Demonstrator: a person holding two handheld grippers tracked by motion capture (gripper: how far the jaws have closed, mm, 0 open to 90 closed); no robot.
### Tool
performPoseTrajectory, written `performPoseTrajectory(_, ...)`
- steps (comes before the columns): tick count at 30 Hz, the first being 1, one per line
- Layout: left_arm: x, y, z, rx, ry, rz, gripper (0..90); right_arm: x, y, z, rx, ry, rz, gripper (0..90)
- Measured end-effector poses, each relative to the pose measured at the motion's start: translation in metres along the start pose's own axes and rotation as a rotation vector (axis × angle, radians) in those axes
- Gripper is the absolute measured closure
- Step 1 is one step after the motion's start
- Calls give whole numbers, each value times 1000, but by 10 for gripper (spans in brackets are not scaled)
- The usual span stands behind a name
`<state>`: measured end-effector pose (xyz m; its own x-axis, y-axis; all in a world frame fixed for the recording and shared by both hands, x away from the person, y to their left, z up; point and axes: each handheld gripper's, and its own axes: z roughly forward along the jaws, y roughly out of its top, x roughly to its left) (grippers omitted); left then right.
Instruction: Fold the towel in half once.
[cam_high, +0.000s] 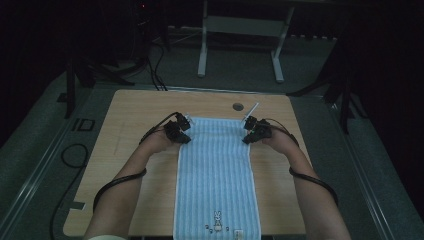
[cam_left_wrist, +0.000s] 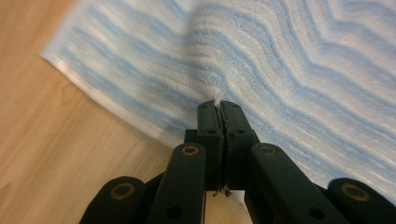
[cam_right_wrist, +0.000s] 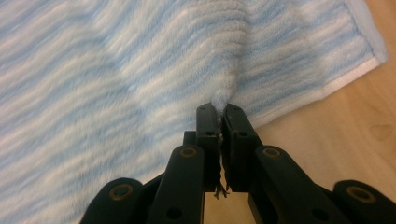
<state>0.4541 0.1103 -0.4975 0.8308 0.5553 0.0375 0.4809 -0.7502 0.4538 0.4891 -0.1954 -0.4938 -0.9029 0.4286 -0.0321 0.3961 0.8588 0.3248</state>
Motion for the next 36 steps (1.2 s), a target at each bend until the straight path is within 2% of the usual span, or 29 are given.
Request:
performPoseTrajectory(2, -2, -1, -3, -4, 11, 11, 882, 5, -1, -3, -12, -5, -7, 860)
performPoseTrajectory(3, -5, -4, -9, -24, 5, 6, 882, 9, -2, -4, -12, 3, -13, 861)
performPoseTrajectory(4, -8, -5, -12, -33, 9, 7, 881, 18, -3, -6, -5, -6, -32, 861)
performPoseTrajectory(7, -21, -11, -25, -66, 14, 30, 881, 32, -8, -16, -27, -25, -61, 861)
performPoseTrajectory(8, -25, -14, -29, -78, 8, 26, 881, 36, -10, -20, -28, -24, -67, 861)
performPoseTrajectory(9, -29, -17, -33, -78, -1, 11, 881, 40, -13, -25, -43, -25, -73, 860)
performPoseTrajectory(10, -33, -20, -38, -84, 12, 13, 880, 45, -16, -31, -61, -19, -77, 860)
performPoseTrajectory(12, -42, -27, -43, -78, -7, 1, 880, 54, -22, -41, -101, -5, -85, 860)
performPoseTrajectory(13, -48, -31, -45, -84, 4, 9, 879, 59, -25, -45, -120, 8, -96, 859)
performPoseTrajectory(15, -60, -37, -49, -72, -13, 35, 878, 70, -32, -52, -136, 10, -107, 858)
performPoseTrajectory(17, -73, -44, -51, -76, -12, 48, 876, 82, -39, -55, -139, 21, -124, 858)
performPoseTrajectory(18, -79, -48, -51, -64, -26, 60, 875, 89, -42, -55, -133, 17, -130, 858)
performPoseTrajectory(19, -85, -52, -51, -60, -19, 66, 872, 95, -46, -53, -126, 26, -140, 855)
performPoseTrajectory(21, -94, -58, -48, -45, -48, 62, 871, 106, -53, -46, -106, 45, -154, 852)
performPoseTrajectory(22, -98, -61, -47, -25, -45, 80, 866, 110, -56, -43, -89, 54, -165, 852)
performPoseTrajectory(24, -105, -67, -44, -8, -54, 71, 860, 118, -62, -37, -82, 83, -159, 852)
performPoseTrajectory(26, -111, -73, -41, -15, -63, 58, 852, 124, -67, -31, -67, 93, -166, 852)
performPoseTrajectory(28, -115, -79, -37, -3, -66, 59, 841, 127, -71, -25, -67, 108, -148, 852)
performPoseTrajectory(30, -119, -84, -32, 7, -74, 56, 841, 128, -74, -18, -54, 108, -152, 852)
performPoseTrajectory(32, -120, -89, -25, 31, -63, 61, 815, 129, -77, -11, -48, 114, -137, 850)
performPoseTrajectory(34, -117, -91, -21, 28, -79, 44, 815, 130, -79, -4, -38, 121, -144, 847)
performPoseTrajectory(36, -112, -90, -20, 19, -70, 28, 817, 128, -79, -3, -50, 129, -126, 847)
